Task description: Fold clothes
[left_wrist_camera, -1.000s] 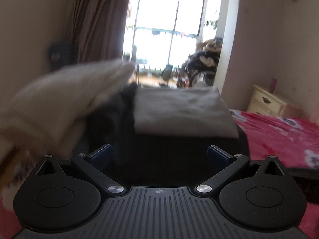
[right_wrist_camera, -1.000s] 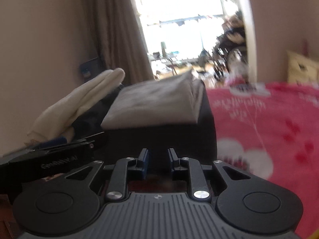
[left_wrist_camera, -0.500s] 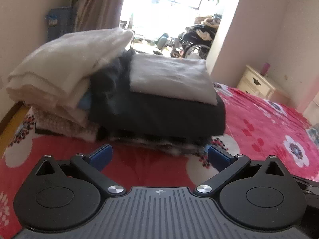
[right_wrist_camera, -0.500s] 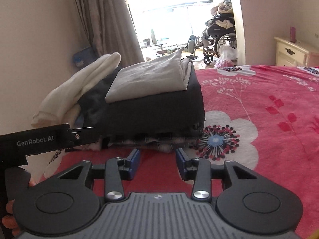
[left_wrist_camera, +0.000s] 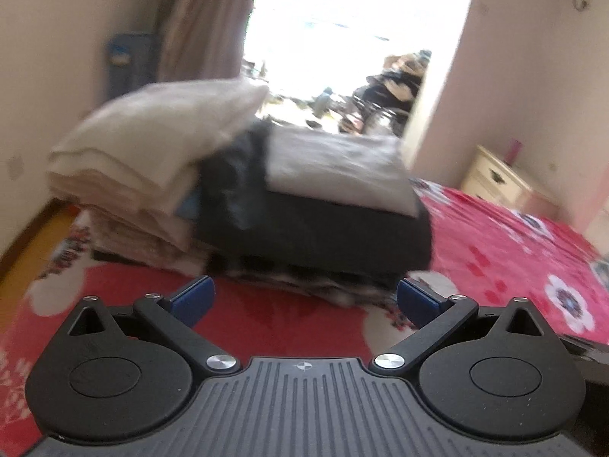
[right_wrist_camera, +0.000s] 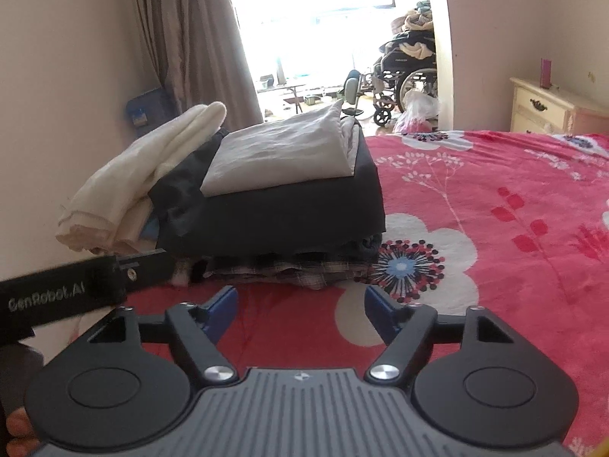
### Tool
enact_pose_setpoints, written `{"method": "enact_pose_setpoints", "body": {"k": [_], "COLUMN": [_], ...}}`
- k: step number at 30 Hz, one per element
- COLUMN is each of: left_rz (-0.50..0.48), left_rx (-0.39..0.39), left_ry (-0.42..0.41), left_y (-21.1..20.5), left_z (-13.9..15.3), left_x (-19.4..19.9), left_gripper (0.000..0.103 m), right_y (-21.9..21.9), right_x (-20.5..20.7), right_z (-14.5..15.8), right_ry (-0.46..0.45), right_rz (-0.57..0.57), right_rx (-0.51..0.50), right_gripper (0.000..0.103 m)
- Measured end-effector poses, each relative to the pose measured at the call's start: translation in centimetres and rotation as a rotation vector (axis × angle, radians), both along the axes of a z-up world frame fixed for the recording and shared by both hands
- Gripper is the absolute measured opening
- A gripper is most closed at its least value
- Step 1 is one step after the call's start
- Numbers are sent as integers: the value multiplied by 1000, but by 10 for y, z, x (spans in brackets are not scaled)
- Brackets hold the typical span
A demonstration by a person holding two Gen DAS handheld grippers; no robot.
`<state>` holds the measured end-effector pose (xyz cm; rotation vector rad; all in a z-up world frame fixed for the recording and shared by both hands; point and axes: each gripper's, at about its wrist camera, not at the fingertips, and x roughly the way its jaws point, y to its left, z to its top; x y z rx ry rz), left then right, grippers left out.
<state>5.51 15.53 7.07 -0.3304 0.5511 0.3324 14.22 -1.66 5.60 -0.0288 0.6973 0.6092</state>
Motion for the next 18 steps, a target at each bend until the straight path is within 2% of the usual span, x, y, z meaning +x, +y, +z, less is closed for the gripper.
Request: {"method": "enact_pose_setpoints", "body": {"k": [4, 7, 18], "left_rz": [63, 86, 116], "left_rx": [50, 86, 103], "left_ry": [-5, 1, -1], "left_y": [0, 0, 11], "left_z": [3, 5, 12], "left_x": [-4, -7, -30], "left_gripper": [103, 103, 103], "right_y": [1, 1, 3], "right_x": [-8, -14, -32], "right_z": [5, 9, 26], "right_ry": [-29, -37, -58], "right_rz": [-21, -32, -75], "right_rx": [-25, -24, -22], "right_gripper": [96, 102, 103]}}
